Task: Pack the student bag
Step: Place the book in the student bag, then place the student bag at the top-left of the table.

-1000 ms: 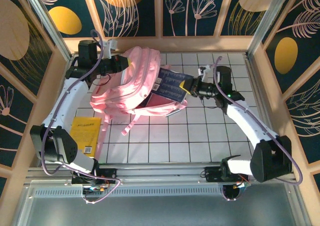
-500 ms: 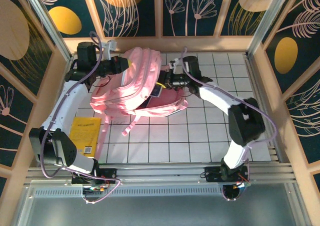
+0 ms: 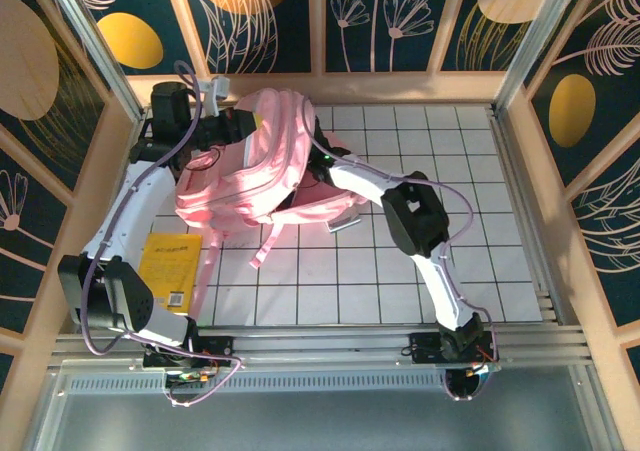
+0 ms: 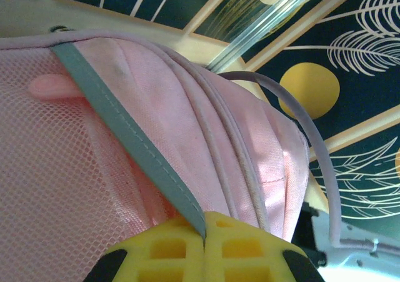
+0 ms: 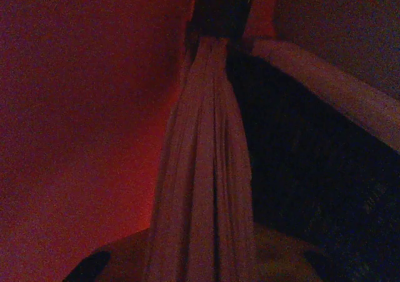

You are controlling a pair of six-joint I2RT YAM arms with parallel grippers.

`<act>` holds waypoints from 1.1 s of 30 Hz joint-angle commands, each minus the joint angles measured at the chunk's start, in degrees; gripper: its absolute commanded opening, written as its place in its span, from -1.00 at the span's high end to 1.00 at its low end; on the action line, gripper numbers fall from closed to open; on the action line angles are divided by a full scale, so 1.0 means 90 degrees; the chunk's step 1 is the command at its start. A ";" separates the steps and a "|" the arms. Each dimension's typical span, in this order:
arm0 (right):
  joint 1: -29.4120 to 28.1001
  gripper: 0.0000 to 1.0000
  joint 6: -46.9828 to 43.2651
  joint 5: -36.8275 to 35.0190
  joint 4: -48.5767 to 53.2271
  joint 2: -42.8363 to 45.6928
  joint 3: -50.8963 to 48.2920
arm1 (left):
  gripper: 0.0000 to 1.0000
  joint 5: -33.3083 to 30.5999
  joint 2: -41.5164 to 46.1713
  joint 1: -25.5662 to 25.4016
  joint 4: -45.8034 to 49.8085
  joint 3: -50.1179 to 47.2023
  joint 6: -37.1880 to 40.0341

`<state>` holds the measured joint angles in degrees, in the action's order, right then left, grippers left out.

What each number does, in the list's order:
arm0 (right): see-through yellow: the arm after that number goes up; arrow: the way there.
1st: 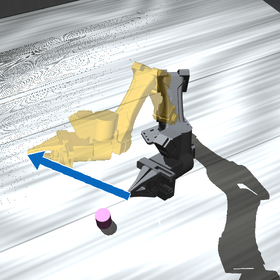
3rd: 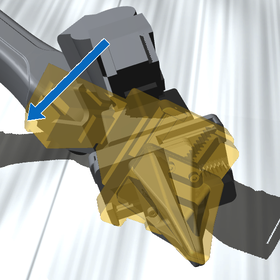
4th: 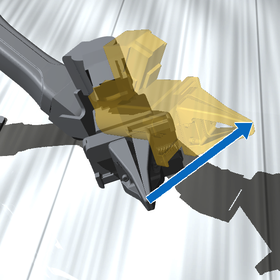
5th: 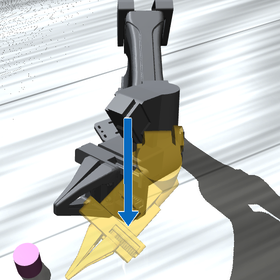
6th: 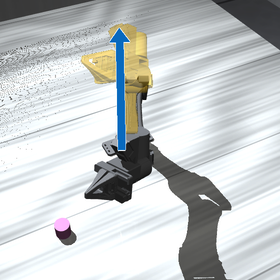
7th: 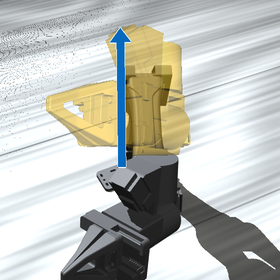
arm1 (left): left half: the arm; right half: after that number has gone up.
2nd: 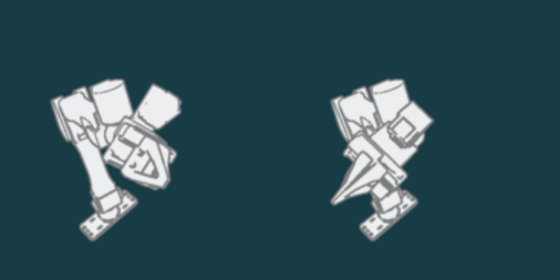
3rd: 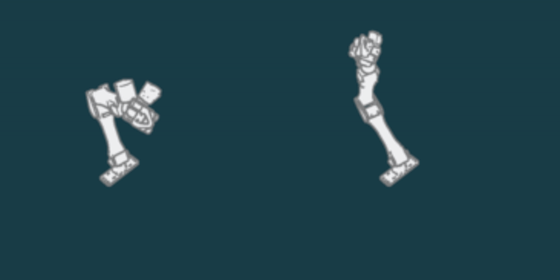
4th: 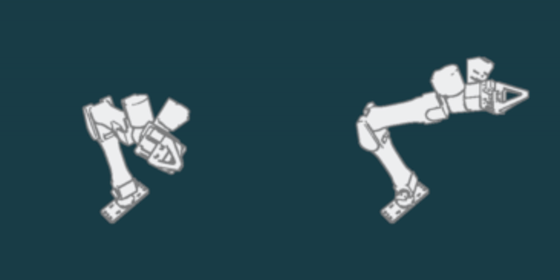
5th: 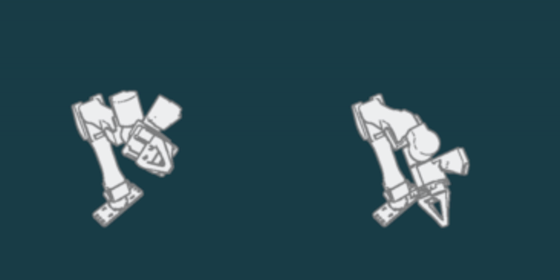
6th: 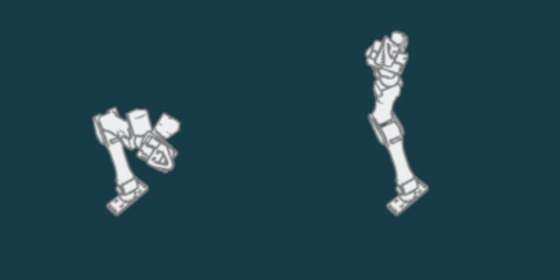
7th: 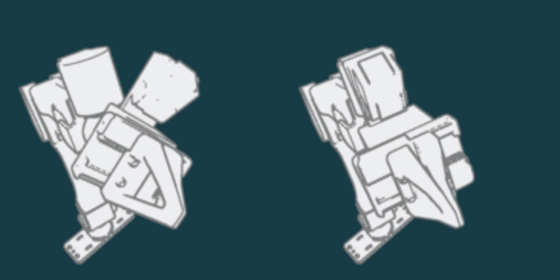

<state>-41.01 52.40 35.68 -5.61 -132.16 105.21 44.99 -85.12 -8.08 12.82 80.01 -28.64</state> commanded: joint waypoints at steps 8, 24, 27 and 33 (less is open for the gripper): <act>-0.0141 -0.21 -0.0305 -0.0490 -0.0481 0.0290 -0.0136 | 1.00 0.0324 0.0278 0.0006 -0.1135 0.0130 -0.0049; 0.0877 -0.75 -0.1358 -0.1674 -0.0482 0.3473 -0.2884 | 1.00 -0.0782 -0.0716 0.0936 -0.1630 0.0351 -0.1139; 0.0960 -0.74 -0.1547 -0.2121 -0.0200 0.3909 -0.3127 | 1.00 -0.1125 -0.0972 0.0936 -0.1727 0.0575 -0.1123; 0.1003 -0.63 -0.1747 -0.3158 0.0310 0.4895 -0.3794 | 1.00 -0.2555 -0.1773 0.0936 -0.1363 0.1418 -0.0749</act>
<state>-32.18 39.24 13.39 -5.56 -93.01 73.56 31.94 -98.30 -0.91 5.02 87.77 -37.47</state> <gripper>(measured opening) 0.820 0.062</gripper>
